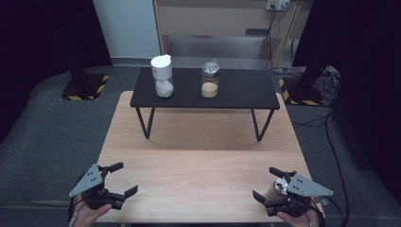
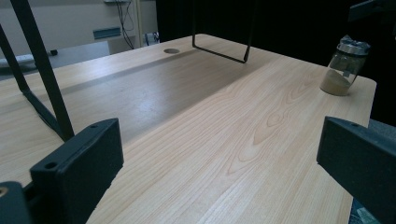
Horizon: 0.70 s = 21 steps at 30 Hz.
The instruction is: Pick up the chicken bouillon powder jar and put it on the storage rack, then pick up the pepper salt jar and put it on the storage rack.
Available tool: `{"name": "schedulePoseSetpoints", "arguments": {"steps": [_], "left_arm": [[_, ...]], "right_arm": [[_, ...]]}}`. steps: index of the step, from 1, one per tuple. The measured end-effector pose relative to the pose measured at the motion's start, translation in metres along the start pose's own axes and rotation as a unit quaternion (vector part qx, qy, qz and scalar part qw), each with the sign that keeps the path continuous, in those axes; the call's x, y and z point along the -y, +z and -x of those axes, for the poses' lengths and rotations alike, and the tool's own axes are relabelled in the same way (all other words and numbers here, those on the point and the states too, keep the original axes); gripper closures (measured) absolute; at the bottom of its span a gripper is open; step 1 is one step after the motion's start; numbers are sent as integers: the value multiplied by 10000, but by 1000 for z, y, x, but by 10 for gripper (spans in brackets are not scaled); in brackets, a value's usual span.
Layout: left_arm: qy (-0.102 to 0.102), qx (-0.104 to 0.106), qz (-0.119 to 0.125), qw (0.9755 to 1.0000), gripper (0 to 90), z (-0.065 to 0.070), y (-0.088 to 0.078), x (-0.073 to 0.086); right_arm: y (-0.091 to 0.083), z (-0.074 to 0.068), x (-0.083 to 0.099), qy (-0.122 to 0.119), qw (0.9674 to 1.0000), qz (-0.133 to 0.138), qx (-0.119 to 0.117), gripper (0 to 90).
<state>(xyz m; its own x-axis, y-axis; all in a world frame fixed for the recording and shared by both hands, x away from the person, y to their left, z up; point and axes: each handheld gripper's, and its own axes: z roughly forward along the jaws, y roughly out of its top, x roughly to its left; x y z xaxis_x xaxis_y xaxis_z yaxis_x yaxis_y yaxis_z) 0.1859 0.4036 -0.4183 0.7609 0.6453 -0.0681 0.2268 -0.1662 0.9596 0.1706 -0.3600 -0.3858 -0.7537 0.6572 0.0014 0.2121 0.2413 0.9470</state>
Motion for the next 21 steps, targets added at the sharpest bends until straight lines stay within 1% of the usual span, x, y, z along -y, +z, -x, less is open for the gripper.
{"name": "schedulePoseSetpoints", "arguments": {"steps": [17,21], "left_arm": [[4,-3,-8,10000,0,1,0,-1],[-3,2,-1,10000,0,0,0,0]], "right_arm": [[-1,-2,0,-25,10000,1,10,44],[-4,-4,2,26,9999,76,91,41]]}}
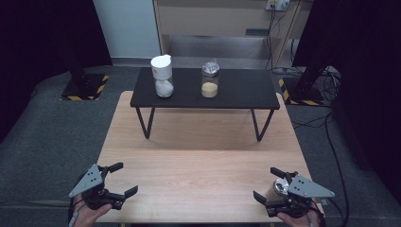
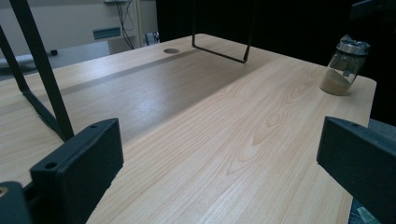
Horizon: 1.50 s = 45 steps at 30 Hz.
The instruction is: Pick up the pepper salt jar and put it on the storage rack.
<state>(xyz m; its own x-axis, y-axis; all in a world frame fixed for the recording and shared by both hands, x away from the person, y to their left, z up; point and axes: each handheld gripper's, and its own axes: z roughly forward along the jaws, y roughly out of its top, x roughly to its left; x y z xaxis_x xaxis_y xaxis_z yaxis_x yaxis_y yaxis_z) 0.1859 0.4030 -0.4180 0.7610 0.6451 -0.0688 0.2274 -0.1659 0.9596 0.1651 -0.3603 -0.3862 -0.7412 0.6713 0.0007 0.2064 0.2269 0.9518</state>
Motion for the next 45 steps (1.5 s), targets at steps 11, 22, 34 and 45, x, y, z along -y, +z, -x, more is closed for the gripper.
{"name": "schedulePoseSetpoints", "arguments": {"steps": [11,22,34,45], "left_arm": [[4,-9,-8,10000,0,1,0,0],[-18,-35,-17,10000,0,1,-1,0],[-17,-42,-22,10000,0,1,0,0],[-25,-56,-16,10000,0,1,-1,0]], "right_arm": [[-4,-5,-2,-107,9999,93,33,28],[-13,-11,-15,-173,9997,116,102,20],[-32,-10,-24,-144,9993,79,321,25],[-46,-7,-24,-103,9986,-33,519,26]]}}
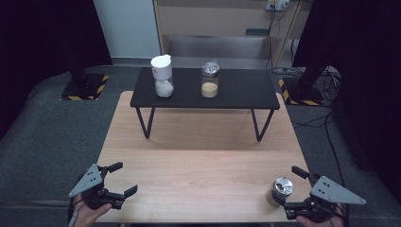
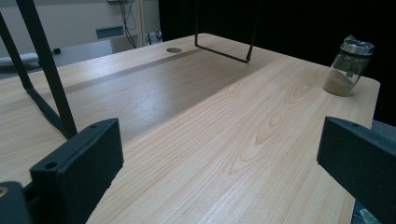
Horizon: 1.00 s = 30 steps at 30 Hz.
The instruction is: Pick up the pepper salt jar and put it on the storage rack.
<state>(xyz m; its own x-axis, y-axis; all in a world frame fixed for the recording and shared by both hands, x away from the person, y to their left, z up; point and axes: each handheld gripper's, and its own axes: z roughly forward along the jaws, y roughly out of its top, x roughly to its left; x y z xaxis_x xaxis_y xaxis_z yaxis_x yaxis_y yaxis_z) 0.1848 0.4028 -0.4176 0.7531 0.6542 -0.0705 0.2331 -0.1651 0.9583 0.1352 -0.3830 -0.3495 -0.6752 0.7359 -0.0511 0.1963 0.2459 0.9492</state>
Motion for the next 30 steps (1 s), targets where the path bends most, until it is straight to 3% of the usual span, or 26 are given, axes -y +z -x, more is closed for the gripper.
{"name": "schedulePoseSetpoints", "arguments": {"steps": [17,30], "left_arm": [[67,-18,-20,10000,0,1,0,-1],[85,-19,-22,10000,0,2,0,-1]], "right_arm": [[-2,12,25,343,9988,-290,216,34],[7,21,37,363,9967,-671,261,42]]}}
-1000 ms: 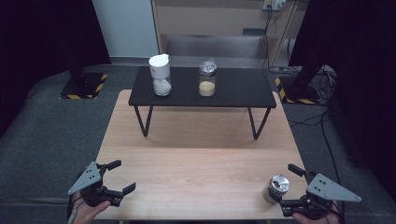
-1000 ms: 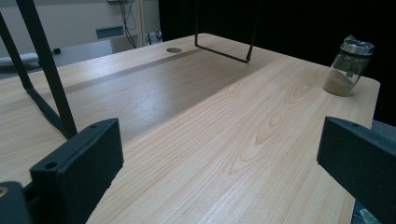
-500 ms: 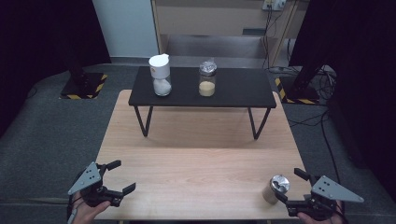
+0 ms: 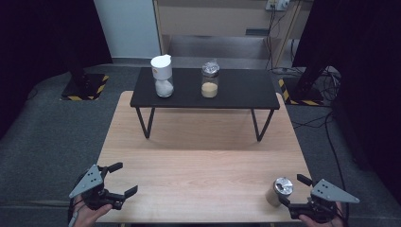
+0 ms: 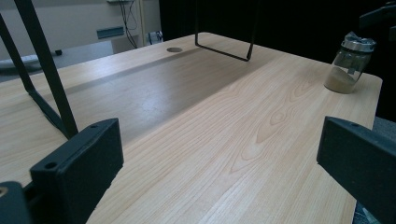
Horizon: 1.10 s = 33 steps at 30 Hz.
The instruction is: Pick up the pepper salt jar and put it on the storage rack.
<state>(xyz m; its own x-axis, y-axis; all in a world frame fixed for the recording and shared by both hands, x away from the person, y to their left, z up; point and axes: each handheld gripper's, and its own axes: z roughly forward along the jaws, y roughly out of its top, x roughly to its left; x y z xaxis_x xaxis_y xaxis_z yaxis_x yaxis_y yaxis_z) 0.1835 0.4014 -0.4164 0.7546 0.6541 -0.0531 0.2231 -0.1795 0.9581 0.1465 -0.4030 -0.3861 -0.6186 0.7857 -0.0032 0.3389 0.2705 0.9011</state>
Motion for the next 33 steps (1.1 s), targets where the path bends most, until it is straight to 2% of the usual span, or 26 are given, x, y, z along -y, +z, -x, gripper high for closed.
{"name": "schedulePoseSetpoints", "arguments": {"steps": [7,14,22,33], "left_arm": [[5,2,-13,10000,0,0,0,0],[8,0,-20,10000,0,0,0,0],[8,1,-26,10000,0,0,1,0],[-4,-6,-34,10000,0,0,1,0]], "right_arm": [[7,4,4,19,9999,-134,-22,49],[9,9,6,31,9999,-157,-42,58],[16,13,5,-59,9995,-294,-131,75],[29,22,6,-168,9986,-407,-278,154]]}}
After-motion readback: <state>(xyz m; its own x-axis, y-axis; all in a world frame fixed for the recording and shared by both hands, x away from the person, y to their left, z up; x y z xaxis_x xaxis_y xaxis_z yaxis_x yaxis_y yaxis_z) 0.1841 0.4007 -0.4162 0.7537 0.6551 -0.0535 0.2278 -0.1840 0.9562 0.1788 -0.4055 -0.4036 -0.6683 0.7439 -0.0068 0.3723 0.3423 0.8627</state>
